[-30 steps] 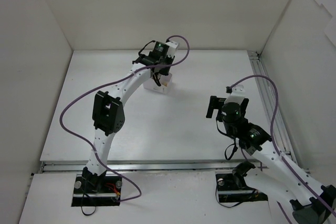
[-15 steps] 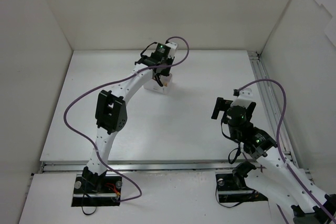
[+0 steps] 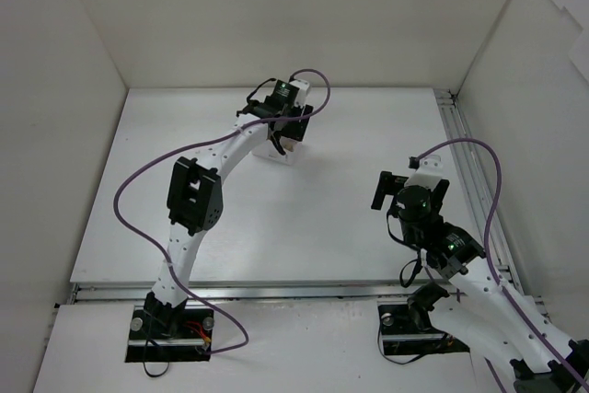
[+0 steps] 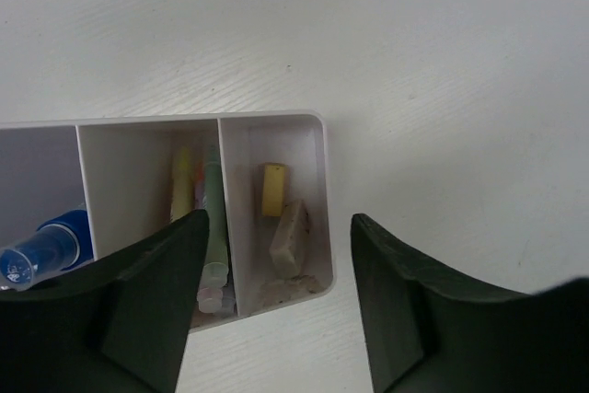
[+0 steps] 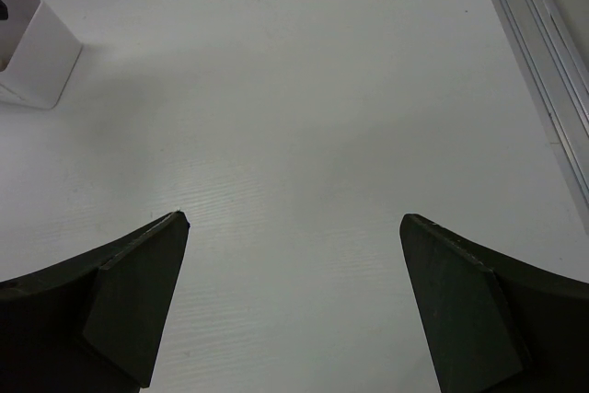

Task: Sort the stationery into containers
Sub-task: Place the stationery in the storage box, then reset both arms

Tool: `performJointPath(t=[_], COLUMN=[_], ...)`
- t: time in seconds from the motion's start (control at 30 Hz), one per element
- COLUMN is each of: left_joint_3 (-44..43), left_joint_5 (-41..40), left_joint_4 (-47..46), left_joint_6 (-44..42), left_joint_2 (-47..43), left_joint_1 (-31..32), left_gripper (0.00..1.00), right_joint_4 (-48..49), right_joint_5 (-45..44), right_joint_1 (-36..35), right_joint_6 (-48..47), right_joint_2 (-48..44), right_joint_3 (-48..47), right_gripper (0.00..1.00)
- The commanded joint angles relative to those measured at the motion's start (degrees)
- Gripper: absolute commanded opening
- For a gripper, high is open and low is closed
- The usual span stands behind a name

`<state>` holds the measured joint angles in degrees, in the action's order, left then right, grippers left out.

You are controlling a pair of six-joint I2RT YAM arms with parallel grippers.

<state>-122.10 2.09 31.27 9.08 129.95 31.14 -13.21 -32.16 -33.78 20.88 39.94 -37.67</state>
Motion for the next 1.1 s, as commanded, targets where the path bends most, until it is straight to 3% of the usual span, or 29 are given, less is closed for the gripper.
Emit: performJointPath(t=[0.0, 0.2, 0.3, 0.43, 0.63, 0.8, 0.93, 1.07], left_joint_3=[-1.6, -1.7, 5.6, 28.2, 55.5, 70.1, 73.5, 71.5], left_joint_5=[1.4, 2.6, 2.4, -5.2, -27.5, -33.2, -36.3, -39.3], left_joint_4=[-1.3, -0.4, -2.7, -11.1, -9.4, -1.8, 2.4, 3.7], left_joint_6=[0.0, -1.2, -2.0, -0.1, 16.3, 30.0, 33.4, 33.5], left_joint_2=[-6.8, -14.0, -23.0, -42.7, -66.2, -77.3, -83.5, -85.0], left_joint_1=[-0.1, 0.9, 3.2, 5.9, 5.2, 3.8, 3.8, 3.8], left_gripper=[0.63, 0.82, 0.85, 0.99, 1.0, 1.0, 1.0, 1.0], right_joint_4=[1.1, 1.0, 0.8, 0.7, 0.7, 0.8, 0.8, 0.6], right_joint_5=[-1.3, -0.1, 0.1, 0.8, -1.1, -3.1, -6.3, -6.7], right_joint_1=[0.5, 0.3, 0.4, 0.2, 0.1, 0.1, 0.0, -0.2], right_joint_6=[0.3, 0.0, 0.3, 0.6, 2.6, 3.9, 5.2, 5.6], right_joint_2=[-0.6, -1.3, -1.4, -1.7, -2.4, -1.5, -0.1, -0.6], right_joint_3=[-2.0, -2.5, -2.8, -2.7, -0.9, -1.2, -0.2, -0.2], right_gripper=[0.98, 0.98, 0.98, 0.98, 0.98, 0.98, 0.98, 0.98])
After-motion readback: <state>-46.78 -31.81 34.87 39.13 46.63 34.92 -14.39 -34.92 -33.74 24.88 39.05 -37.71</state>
